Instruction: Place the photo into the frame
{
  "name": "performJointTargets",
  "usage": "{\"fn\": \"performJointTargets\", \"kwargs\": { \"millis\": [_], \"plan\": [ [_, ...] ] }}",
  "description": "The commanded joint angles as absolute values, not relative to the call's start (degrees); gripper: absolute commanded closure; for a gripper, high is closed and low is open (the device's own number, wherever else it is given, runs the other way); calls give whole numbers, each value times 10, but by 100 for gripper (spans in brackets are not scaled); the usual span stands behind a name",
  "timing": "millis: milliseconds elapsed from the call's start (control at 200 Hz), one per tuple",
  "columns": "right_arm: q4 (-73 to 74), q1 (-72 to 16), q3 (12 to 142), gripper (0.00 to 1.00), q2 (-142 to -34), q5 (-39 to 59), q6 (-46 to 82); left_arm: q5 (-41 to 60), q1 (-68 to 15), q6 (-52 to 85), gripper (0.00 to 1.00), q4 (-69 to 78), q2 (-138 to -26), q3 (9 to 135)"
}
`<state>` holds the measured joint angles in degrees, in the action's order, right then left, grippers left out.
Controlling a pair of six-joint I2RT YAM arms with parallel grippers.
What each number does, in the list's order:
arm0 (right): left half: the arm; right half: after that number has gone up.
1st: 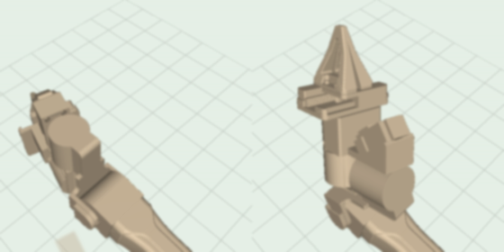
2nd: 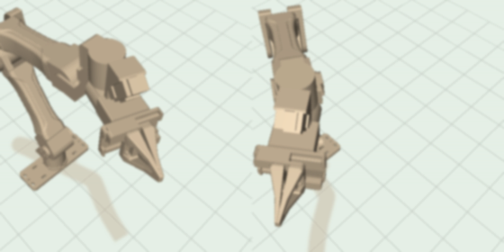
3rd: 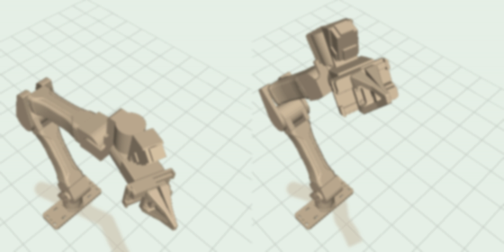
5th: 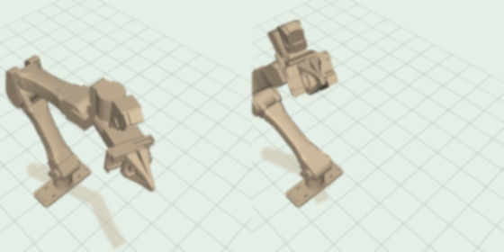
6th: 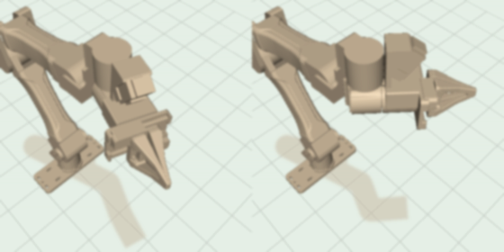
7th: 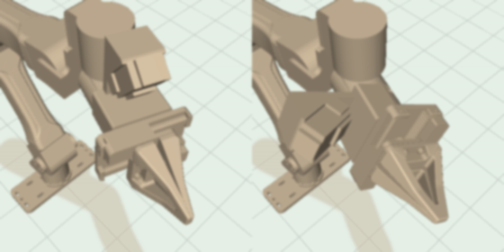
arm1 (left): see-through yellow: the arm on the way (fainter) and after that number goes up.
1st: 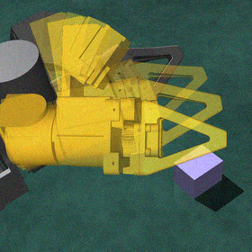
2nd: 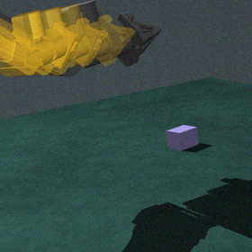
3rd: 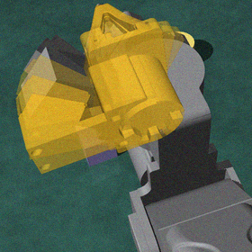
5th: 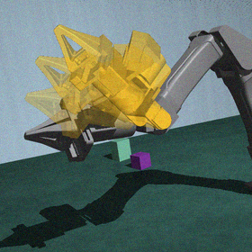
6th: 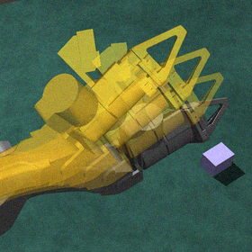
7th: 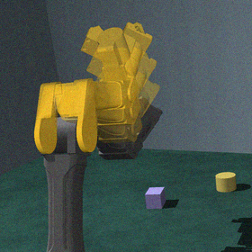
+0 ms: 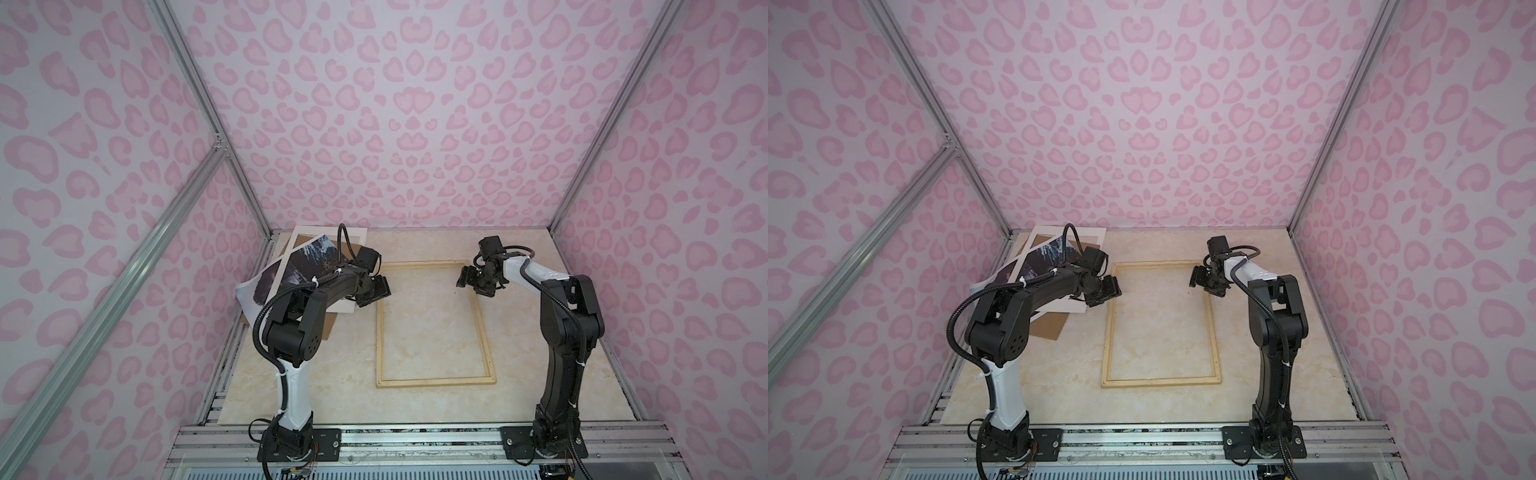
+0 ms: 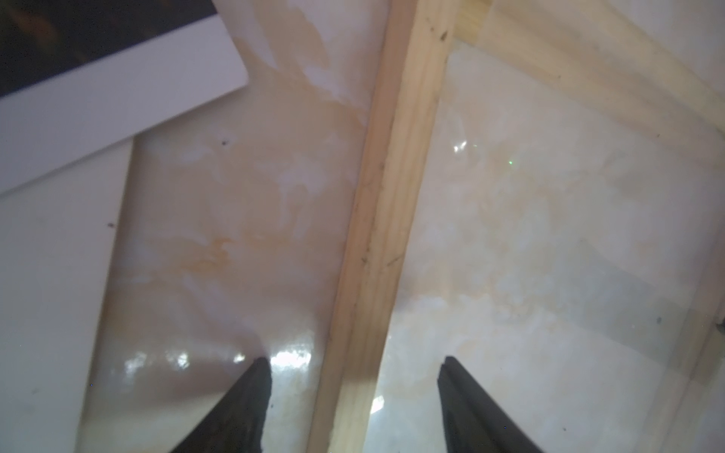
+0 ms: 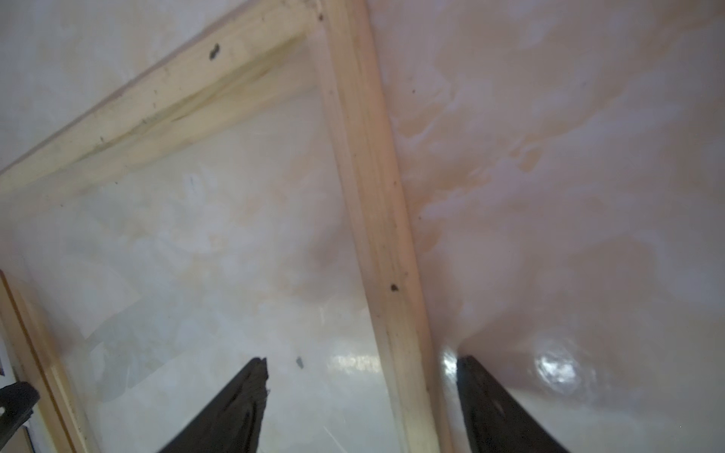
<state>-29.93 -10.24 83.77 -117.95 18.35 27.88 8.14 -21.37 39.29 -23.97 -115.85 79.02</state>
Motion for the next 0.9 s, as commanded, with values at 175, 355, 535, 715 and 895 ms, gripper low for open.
{"fn": "performJointTargets", "kwargs": {
  "millis": [175,355,535,715,895],
  "plan": [
    [-278,-100,825,23,-1185,222,280,79,-201,400,52,-255,-1179,809],
    [-222,-86,795,24,-1179,296,299,197,-196,399,49,-204,-1199,810],
    [-217,-69,776,21,-1191,312,333,304,-191,427,25,-158,-1225,800],
    [-207,-71,761,31,-1195,321,338,457,-166,534,3,66,-1201,701],
    [-189,-69,747,51,-1194,330,346,521,-149,656,2,288,-1187,640]
  ]
}}
